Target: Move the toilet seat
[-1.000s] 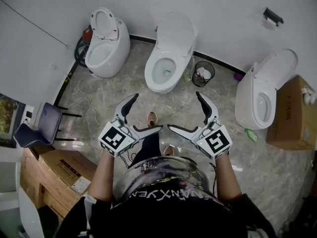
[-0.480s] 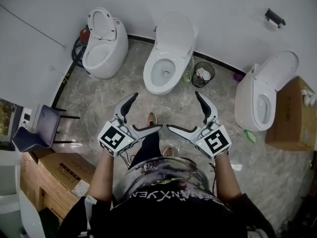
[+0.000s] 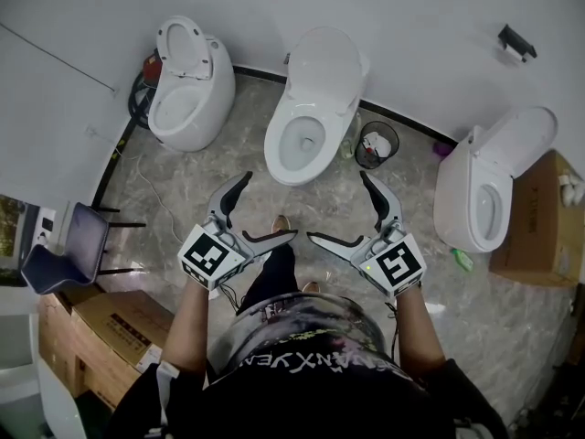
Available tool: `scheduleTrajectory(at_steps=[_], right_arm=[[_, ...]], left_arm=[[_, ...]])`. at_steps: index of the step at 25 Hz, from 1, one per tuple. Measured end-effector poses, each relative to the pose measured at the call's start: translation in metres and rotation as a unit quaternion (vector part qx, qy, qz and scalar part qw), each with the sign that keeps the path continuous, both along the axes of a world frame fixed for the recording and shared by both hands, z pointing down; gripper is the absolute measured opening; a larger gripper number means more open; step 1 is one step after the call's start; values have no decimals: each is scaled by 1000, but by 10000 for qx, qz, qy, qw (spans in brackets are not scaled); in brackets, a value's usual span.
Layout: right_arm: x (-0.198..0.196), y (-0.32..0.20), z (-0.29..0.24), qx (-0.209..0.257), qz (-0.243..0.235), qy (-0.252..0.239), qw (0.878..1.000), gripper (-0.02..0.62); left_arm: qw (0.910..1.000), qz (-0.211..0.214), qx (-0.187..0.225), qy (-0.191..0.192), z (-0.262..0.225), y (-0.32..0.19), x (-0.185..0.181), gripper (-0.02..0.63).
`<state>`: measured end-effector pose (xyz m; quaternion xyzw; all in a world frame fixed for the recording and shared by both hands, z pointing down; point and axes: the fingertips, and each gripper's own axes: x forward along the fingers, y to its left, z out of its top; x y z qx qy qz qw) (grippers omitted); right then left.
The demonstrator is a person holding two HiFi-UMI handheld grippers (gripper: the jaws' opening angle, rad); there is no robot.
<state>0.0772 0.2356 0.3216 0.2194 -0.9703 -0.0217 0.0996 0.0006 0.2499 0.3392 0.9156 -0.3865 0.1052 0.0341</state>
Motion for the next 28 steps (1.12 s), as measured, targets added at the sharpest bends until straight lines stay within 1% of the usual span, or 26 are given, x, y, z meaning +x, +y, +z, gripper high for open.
scheduleTrajectory(at_steps=[9, 16, 24, 28], right_arm=[[-34, -83, 7, -106, 57, 154, 9998, 584], [-63, -149, 12, -226, 183, 275, 9992, 584], [-95, -212, 17, -336, 340, 292, 9984, 584], [-111, -236, 25, -485, 364, 422, 9973, 584]], left_arm=[[9998, 86, -124, 127, 7, -87, -31, 548], [9992, 257, -233, 178, 11, -157, -56, 548], [9982, 425, -360, 239, 19, -219, -83, 548], [9975, 476, -446, 289, 26, -245, -99, 548]])
